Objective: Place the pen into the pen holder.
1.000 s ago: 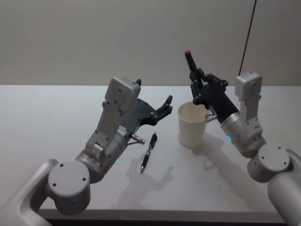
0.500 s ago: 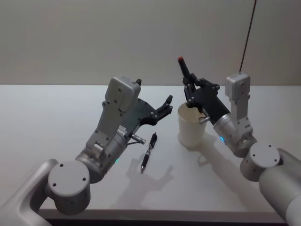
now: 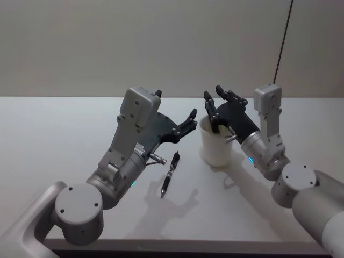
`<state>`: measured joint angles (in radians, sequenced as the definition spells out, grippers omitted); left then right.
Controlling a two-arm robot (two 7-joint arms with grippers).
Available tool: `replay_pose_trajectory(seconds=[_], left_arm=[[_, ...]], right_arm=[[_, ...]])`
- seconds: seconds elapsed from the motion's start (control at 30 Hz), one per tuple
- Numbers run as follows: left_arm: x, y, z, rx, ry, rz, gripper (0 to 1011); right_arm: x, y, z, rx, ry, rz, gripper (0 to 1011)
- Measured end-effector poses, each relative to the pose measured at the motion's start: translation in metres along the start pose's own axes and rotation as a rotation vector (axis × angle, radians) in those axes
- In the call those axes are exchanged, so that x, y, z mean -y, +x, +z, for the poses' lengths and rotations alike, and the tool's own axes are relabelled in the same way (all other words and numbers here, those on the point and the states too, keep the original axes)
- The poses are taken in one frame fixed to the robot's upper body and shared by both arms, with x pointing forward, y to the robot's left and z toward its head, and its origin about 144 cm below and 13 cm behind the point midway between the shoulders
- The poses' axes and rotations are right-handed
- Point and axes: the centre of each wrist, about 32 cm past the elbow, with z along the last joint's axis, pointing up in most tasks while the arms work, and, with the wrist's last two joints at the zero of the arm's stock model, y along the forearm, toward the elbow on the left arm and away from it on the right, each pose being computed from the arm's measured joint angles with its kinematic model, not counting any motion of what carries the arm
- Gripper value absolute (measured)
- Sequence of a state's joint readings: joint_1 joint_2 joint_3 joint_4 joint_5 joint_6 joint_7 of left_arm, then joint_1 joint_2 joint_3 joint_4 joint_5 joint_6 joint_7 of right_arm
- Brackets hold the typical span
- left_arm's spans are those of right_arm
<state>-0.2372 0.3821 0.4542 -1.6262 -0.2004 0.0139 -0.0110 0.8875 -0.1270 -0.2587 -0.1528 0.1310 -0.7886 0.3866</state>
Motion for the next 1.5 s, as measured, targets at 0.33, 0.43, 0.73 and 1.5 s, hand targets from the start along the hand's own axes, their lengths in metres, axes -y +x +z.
replay_pose_trajectory(seconds=[0.33,0.43,0.73,1.5], left_arm=[[0.0,0.0,0.0,0.0,0.0,0.0,1000],[0.0,0.0,0.0,0.0,0.0,0.0,1000],[0.0,0.0,0.0,0.0,0.0,0.0,1000],[0.0,0.0,0.0,0.0,0.0,0.0,1000]], right_arm=[[0.0,0.0,0.0,-0.009,0.002,-0.001,641],[0.0,0.0,0.0,-0.012,0.005,-0.001,719],[0.0,0.001,0.0,-0.024,0.022,-0.007,979],[0.02,0.001,0.034,-0.094,0.116,-0.106,1002]])
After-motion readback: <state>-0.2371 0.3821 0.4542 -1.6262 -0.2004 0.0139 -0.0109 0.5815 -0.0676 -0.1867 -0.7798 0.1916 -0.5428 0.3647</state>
